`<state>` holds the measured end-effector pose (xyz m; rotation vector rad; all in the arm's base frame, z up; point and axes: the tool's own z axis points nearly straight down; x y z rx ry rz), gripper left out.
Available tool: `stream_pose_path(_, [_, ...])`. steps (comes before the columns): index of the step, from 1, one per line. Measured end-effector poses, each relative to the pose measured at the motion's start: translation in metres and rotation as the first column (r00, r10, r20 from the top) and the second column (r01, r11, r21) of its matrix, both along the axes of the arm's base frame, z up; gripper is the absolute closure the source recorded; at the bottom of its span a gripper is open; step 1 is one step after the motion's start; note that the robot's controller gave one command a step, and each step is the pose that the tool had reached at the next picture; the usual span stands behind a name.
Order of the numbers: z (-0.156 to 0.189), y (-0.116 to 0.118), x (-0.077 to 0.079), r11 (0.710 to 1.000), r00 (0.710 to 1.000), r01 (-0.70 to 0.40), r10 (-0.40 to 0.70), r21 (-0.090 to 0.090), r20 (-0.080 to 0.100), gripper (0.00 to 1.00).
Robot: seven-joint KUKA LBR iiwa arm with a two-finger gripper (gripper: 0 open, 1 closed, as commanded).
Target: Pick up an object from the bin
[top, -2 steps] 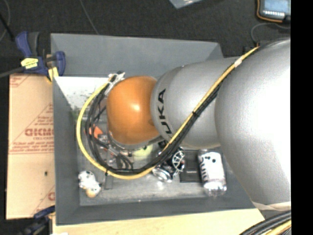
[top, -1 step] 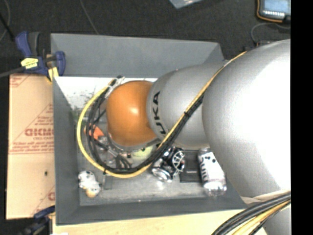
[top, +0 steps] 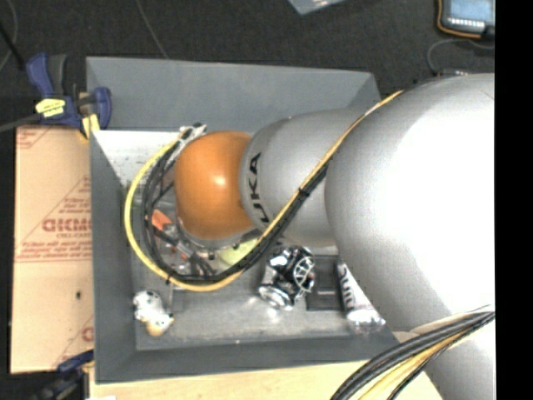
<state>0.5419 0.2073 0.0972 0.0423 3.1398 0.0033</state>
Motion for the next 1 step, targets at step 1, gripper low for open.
stream_pose_path(1, [-0.0098, 0.0011, 0.0190, 1.000, 1.000, 0.002, -0.002, 0.001, 0.002, 0.00])
